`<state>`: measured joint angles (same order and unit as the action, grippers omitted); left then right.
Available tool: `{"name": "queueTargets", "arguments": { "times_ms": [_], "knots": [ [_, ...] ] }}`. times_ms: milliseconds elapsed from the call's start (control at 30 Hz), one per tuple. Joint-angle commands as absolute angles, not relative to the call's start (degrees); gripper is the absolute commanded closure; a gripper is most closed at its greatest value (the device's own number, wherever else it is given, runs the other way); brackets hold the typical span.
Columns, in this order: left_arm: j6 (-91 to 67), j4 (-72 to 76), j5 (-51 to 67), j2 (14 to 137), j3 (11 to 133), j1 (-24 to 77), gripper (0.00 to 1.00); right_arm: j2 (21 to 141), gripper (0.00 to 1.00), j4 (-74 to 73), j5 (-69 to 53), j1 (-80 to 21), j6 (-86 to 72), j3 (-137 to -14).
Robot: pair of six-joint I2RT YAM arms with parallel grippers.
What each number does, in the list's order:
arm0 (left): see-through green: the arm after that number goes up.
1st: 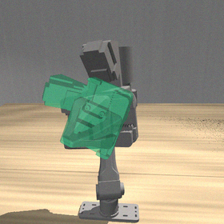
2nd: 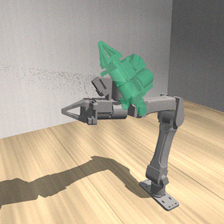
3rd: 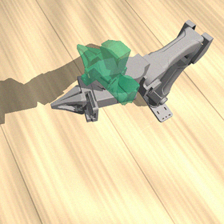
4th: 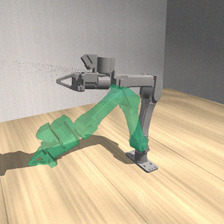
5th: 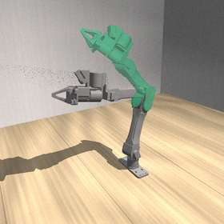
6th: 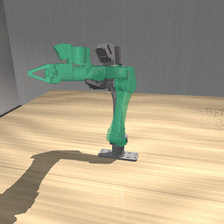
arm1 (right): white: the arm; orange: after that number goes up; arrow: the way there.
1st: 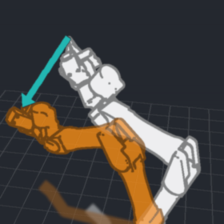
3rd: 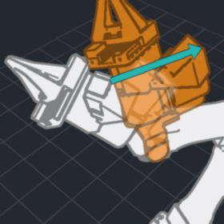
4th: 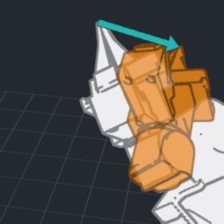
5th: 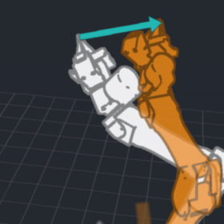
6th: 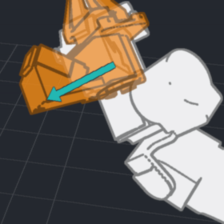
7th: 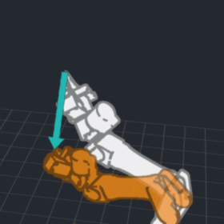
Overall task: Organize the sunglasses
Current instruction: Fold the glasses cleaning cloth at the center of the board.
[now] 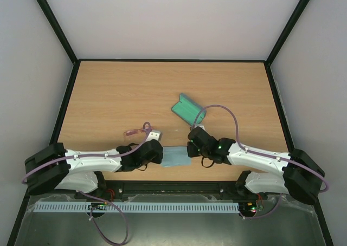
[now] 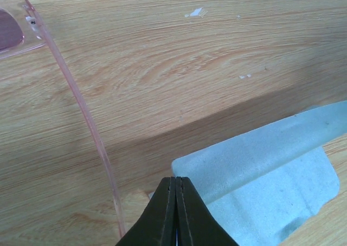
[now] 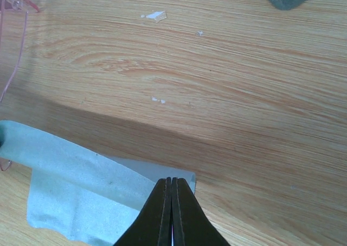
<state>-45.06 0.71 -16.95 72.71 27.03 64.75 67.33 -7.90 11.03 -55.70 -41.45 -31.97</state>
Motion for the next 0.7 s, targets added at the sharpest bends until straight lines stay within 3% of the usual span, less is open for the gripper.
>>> {"name": "queueTargets", "arguments": {
  "times_ms": [0,667],
  "knots": [
    [-46.2,0.0,-18.9,71.0,26.4,65.9,0.98,66.4,0.99,-11.1,12.3,-56.7,-42.4,-31.2],
    [-50.9,-0.4,-21.1,71.9,25.5,70.6,0.98,65.8,0.99,-11.0,12.6,-57.9,-43.4,-30.1]
  ]
}}
